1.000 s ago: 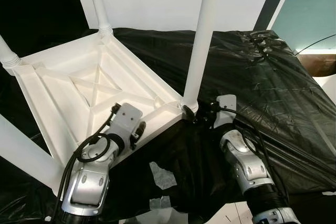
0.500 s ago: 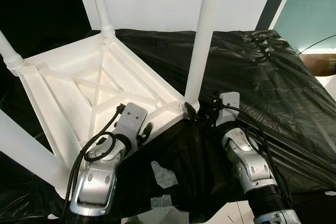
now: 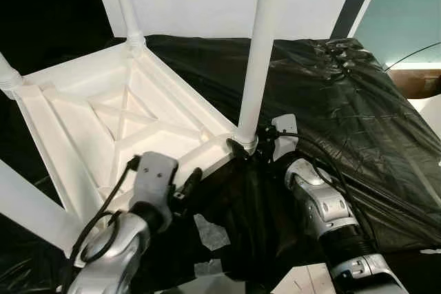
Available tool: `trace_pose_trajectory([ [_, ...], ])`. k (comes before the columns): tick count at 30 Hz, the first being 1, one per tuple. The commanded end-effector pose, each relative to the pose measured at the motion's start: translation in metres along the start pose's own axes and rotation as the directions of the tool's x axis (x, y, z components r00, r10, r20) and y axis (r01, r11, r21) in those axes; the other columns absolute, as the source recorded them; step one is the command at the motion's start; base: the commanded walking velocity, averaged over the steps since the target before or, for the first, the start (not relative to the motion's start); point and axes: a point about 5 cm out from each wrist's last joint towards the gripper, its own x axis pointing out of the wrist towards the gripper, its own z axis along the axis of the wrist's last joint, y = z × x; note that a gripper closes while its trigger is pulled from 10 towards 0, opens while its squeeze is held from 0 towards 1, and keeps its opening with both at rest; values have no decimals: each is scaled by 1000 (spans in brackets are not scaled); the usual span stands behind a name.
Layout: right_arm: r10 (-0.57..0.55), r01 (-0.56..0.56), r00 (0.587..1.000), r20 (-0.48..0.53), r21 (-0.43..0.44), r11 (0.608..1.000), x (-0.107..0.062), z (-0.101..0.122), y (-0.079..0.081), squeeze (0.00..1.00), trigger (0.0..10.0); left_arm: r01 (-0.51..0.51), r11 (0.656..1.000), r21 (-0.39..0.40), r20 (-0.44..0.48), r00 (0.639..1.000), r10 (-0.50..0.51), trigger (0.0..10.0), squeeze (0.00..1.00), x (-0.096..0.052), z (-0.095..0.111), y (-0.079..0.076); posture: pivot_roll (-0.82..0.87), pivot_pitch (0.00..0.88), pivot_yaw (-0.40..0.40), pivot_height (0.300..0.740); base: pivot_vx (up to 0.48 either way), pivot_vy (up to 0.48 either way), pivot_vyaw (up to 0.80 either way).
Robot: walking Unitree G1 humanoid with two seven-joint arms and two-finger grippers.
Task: Building children table
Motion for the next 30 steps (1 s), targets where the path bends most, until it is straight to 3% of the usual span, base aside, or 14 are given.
trace_pose_trajectory([
  [1, -7, 7, 1000, -18, 12, 1000, 4, -5, 2, 0, 10000, 214, 977, -3, 18, 977, -214, 10000, 0, -11, 4, -16, 218, 72, -84, 740, 0, 0, 0],
  [7, -103, 104, 995, -16, 30, 994, 3, -3, -13, 0, 10000, 258, 966, -20, -18, 966, -258, 10000, 0, -33, 0, -22, 230, 75, -91, 740, 0, 0, 0],
  [11, -102, 104, 994, -32, 49, 993, -2, -5, -13, 0, 10000, 245, 969, -13, -54, 968, -245, 10000, 0, -44, -3, -20, 233, 77, -94, 740, 0, 0, 0],
  [13, -68, 70, 997, -40, 49, 996, -6, -6, -7, 0, 10000, 245, 969, -8, -79, 966, -245, 10000, 0, -49, -6, -18, 236, 78, -100, 740, 0, 0, 0],
  [16, 103, -101, 992, -73, 25, 995, -21, -10, 11, 0, 10000, 238, 971, 16, -117, 965, -235, 10000, 0, -60, -11, -16, 245, 85, -106, 740, 0, 0, 0],
  [17, 103, -101, 992, -73, 25, 995, -21, -10, 11, 0, 10000, 238, 971, 16, -117, 965, -235, 10000, 0, -60, -11, -16, 245, 85, -106, 740, 0, 0, 0],
  [18, 238, -238, 967, -87, 5, 971, -28, -11, 23, 0, 10000, 199, 980, 13, -115, 974, -197, 10000, 0, -61, -11, -13, 248, 86, -108, 740, 0, 0, 0],
  [28, 402, -401, 909, -110, 33, 916, -26, -8, 35, 0, 10000, 78, 995, 58, -124, 990, -70, 10000, 0, -62, -7, 1, 253, 84, -116, 740, 0, 0, 0],
  [30, 408, -411, 904, -126, 4, 912, -29, -7, 34, 0, 10000, 64, 995, 79, -129, 990, -53, 10000, 0, -64, -7, 2, 257, 82, -118, 740, 0, 0, 0],
])
